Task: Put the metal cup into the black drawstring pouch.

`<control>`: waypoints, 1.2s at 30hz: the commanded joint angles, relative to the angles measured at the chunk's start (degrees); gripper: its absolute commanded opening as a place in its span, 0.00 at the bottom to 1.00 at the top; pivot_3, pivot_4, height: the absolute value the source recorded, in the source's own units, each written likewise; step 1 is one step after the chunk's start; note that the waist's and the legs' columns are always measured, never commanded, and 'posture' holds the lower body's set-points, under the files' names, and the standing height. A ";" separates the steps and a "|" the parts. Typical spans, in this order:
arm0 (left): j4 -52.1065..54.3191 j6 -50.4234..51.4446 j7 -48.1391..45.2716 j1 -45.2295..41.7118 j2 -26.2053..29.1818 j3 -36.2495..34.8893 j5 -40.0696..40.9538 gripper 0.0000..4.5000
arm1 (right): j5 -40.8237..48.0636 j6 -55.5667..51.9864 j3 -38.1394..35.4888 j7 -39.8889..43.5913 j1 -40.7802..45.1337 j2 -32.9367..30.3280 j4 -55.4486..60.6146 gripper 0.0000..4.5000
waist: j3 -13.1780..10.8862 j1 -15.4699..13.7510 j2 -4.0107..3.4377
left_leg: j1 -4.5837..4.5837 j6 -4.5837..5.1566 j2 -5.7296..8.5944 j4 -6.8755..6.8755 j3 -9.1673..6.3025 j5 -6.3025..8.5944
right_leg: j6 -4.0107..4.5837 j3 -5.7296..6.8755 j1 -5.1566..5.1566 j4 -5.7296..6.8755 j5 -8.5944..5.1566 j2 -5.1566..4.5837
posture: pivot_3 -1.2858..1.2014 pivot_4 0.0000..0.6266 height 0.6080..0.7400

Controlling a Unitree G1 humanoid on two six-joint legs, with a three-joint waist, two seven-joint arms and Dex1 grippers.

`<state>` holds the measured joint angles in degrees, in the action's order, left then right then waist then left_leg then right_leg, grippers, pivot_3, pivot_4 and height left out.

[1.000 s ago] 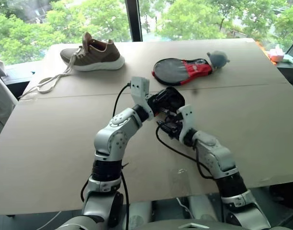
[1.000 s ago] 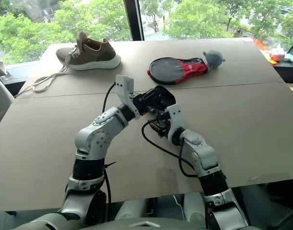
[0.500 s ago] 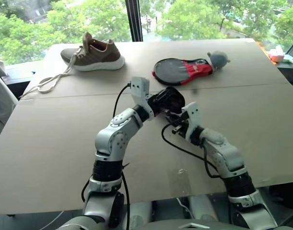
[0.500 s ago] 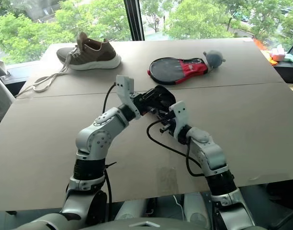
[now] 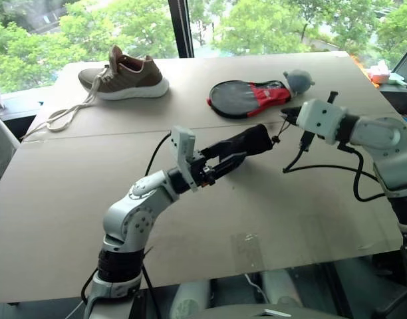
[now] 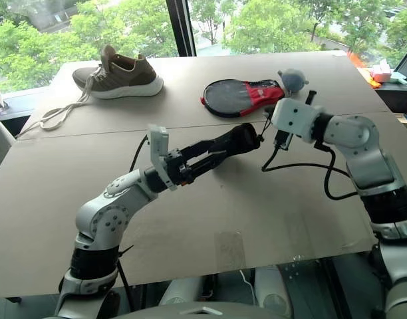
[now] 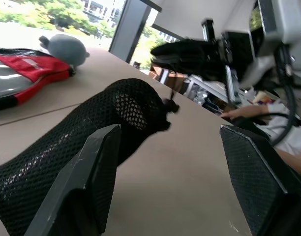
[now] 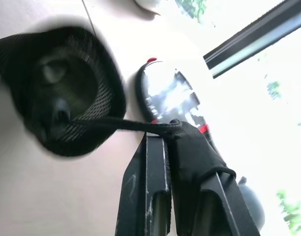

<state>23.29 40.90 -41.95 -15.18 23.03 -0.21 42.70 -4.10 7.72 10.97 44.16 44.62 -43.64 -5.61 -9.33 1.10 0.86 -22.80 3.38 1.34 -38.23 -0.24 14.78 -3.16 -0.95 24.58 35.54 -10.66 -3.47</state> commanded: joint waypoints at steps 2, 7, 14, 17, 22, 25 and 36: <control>-0.15 0.85 -9.86 0.26 8.37 -0.31 1.79 0.75 | -5.96 15.21 -1.12 -6.28 10.05 1.83 -9.18 0.00 | -0.05 -0.10 0.03 | -0.01 0.00 0.01 0.00 0.00 0.00 | 0.04 0.00 0.00 -0.02 -0.02 -0.01 | 0.52 0.24 1.00; -8.91 -6.50 -10.65 -7.25 10.33 -3.60 -3.04 0.75 | -8.09 21.05 -1.79 -10.49 15.52 5.16 -12.34 0.00 | -0.21 -0.82 0.16 | -0.14 -0.24 0.08 -0.01 -0.08 -0.15 | 0.04 0.06 0.00 -0.14 0.00 -0.14 | 0.52 0.24 1.00; -18.59 -14.88 -0.97 -27.19 -3.33 -9.80 -0.72 0.75 | -9.23 22.84 -1.62 -12.18 19.45 8.84 -12.49 0.00 | -0.38 -1.33 0.39 | -0.26 -0.28 0.16 -0.06 -0.20 -0.16 | -0.18 0.20 0.04 -0.17 0.16 -0.31 | 0.52 0.24 1.00; -20.94 -16.46 -2.60 -30.47 -5.64 -7.84 -2.02 0.75 | -9.34 23.17 -1.31 -12.26 20.51 10.31 -12.75 0.00 | -0.37 -0.94 0.38 | -0.23 -0.29 0.18 0.09 -0.17 -0.16 | -0.17 0.15 0.08 -0.21 0.16 -0.33 | 0.52 0.24 1.00; -24.52 -18.93 -4.56 -32.61 -7.48 -4.94 -4.98 0.75 | -9.20 22.99 -1.15 -11.88 20.79 11.97 -12.33 0.00 | -0.39 -0.35 0.38 | -0.26 -0.29 0.18 0.16 -0.16 -0.16 | -0.17 0.14 0.14 -0.23 0.16 -0.29 | 0.52 0.24 1.00; -25.13 -19.35 -5.37 -32.54 -8.07 -4.31 -5.38 0.75 | -9.20 22.73 -1.27 -11.75 20.94 12.42 -12.06 0.00 | -0.39 -0.31 0.38 | -0.24 -0.29 0.18 0.14 -0.14 -0.16 | -0.18 0.11 0.14 -0.18 0.16 -0.28 | 0.52 0.24 1.00; -28.27 -19.96 -6.64 -32.89 -7.96 -4.93 -5.56 0.57 | -7.87 21.30 -1.15 -10.46 20.40 14.19 -9.75 0.00 | -0.39 -0.33 0.37 | -0.22 -0.28 0.17 0.11 -0.16 -0.16 | -0.17 0.11 0.15 -0.09 0.16 -0.28 | 0.52 0.24 1.00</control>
<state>-5.47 21.94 -47.79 -46.70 14.76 -4.06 37.09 -13.25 29.06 10.85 33.76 63.49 -29.51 -17.89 -9.72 0.77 1.23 -23.02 3.09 1.51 -38.12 -0.40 14.62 -3.33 -0.83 24.72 35.44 -10.50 -3.75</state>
